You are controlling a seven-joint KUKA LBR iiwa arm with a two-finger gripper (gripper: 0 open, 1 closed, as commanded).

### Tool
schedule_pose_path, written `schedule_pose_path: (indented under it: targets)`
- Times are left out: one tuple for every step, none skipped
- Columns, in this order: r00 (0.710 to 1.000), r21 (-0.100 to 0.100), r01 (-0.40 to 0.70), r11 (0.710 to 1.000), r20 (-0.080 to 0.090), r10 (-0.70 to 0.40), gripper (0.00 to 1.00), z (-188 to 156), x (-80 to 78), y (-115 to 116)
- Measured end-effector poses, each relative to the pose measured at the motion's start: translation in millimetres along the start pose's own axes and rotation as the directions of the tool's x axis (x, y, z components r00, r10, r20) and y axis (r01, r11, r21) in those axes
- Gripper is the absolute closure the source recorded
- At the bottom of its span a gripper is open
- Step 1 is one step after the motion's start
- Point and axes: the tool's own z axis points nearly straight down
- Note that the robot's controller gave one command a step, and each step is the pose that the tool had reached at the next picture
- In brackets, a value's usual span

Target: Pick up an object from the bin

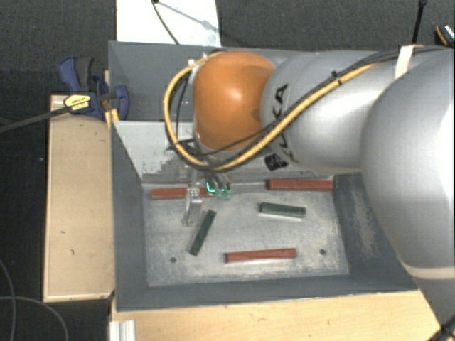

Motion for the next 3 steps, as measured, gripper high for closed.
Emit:
schedule_pose_path:
  targets:
    - [0.977,0.002,0.214,0.977,0.003,-0.214,0.0,104.4,6.9,-79.5]
    - [0.958,0.001,0.288,0.958,0.004,-0.288,0.0,102.4,40.6,-65.7]
    - [0.96,0.001,0.28,0.96,0.005,-0.28,1.0,102.3,39.5,-66.3]
